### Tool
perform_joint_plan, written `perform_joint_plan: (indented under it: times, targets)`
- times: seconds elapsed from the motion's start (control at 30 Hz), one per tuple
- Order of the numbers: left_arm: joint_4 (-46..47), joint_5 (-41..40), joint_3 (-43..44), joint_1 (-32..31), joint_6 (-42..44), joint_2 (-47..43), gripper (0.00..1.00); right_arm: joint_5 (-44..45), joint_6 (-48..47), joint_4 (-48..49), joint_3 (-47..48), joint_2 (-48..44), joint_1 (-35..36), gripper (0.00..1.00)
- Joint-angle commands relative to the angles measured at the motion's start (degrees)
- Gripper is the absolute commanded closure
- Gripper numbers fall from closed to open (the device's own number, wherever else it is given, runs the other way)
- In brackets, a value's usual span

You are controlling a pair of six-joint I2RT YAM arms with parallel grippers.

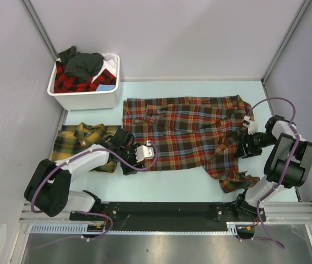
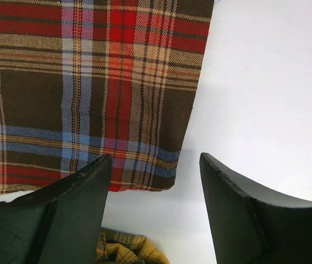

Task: Fold and stack the long sleeve shirts
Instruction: Fold the shirt

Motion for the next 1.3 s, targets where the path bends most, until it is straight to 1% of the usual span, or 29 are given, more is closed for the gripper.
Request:
perform_joint_plan:
  times: [0.0, 0.1, 0.13, 0.17, 0.2, 0.23, 0.27, 0.3, 0.33, 0.37, 0.47, 0.53, 0.63, 0.8, 0.9, 0.97, 1.03, 1.07, 1.13, 1.17, 1.23, 1.27]
  targets:
    - [1.94, -0.26, -0.99, 0.2, 2.66, 0.48, 0.29, -1.37, 8.25, 9.01, -1.42, 2.74, -0.62, 0.37]
    - [2.73, -0.36, -1.25, 0.2, 2.84, 1.62, 0.29, -1.28, 8.96, 10.08, -2.66, 5.39, -1.06, 0.36]
    - [2.91, -0.09, -1.34, 0.2, 2.84, 1.63, 0.3, -2.59, 8.35, 9.47, -2.75, 5.91, -1.41, 0.39]
    - [3.0, 0.6, -1.52, 0.2, 2.84, 1.45, 0.31, -3.91, 7.3, 8.16, -2.66, 6.7, -2.02, 0.46]
    - [3.08, 0.7, -1.87, 0.2, 2.75, 1.36, 0.32, -5.05, 4.85, 5.19, -2.31, 6.8, -2.9, 0.59]
    - [3.17, 0.79, -2.04, 0.2, 2.66, 1.28, 0.33, -5.41, 3.35, 3.68, -1.61, 6.88, -3.87, 0.75]
    - [3.26, 0.7, -2.65, 0.2, 2.49, 0.84, 0.34, -6.11, 1.77, 1.75, -1.35, 6.54, -4.83, 0.81]
    - [3.35, 0.61, -3.1, 0.2, 2.49, 0.57, 0.34, -6.9, -1.73, -1.66, -1.08, 6.27, -6.84, 0.91]
    - [3.44, 0.44, -3.45, 0.2, 2.75, 0.22, 0.35, -7.0, -3.16, -3.35, -0.56, 6.01, -7.65, 0.98]
    - [3.44, 0.17, -4.15, 0.2, 3.01, -0.56, 0.36, -6.91, -4.91, -4.85, -0.29, 5.92, -8.26, 1.0]
    - [3.35, -0.7, -5.21, 0.2, 3.8, -1.97, 0.37, -6.3, -10.81, -11.78, 0.15, 5.04, -11.08, 1.0]
    - [3.17, -0.79, -5.47, 0.2, 4.16, -3.73, 0.37, -4.89, -14.05, -13.73, -0.11, 5.21, -12.31, 1.0]
    - [3.35, -0.71, -6.09, 0.03, 4.59, -5.23, 0.36, -2.61, -15.65, -15.93, -0.64, 7.06, -12.31, 1.0]
    - [5.02, -1.06, -6.79, -0.85, 4.07, -6.89, 0.4, -1.02, -17.76, -19.27, -0.81, 8.73, -12.66, 1.0]
    - [5.81, -1.93, -7.93, -2.52, 4.5, -8.82, 0.4, -1.11, -21.01, -22.78, -1.87, 7.77, -12.84, 0.98]
    - [6.16, -2.11, -8.81, -3.66, 5.55, -9.71, 0.4, -1.81, -24.77, -26.03, -2.74, 7.15, -12.75, 0.97]
    - [6.51, -2.29, -9.25, -4.19, 5.91, -10.24, 0.4, -1.2, -25.32, -27.09, -3.36, 6.8, -12.49, 0.92]
    - [6.51, -2.38, -9.16, -4.54, 6.26, -10.24, 0.41, -0.15, -25.23, -27.18, -3.36, 6.8, -12.84, 0.81]
    - [6.51, -2.46, -8.99, -4.63, 6.62, -9.98, 0.4, 0.56, -24.79, -26.75, -2.14, 6.88, -13.98, 0.66]
    - [6.43, -2.46, -8.9, -4.54, 6.88, -9.8, 0.4, 1.17, -24.36, -26.31, -0.92, 6.88, -15.98, 0.54]
    - [6.51, -2.46, -8.72, -4.54, 7.06, -9.62, 0.38, 0.83, -22.95, -24.65, 3.74, 6.8, -18.1, 0.49]
    - [6.43, -2.46, -8.72, -4.63, 7.23, -9.45, 0.38, -0.92, -22.69, -24.46, 5.49, 6.36, -18.98, 0.48]
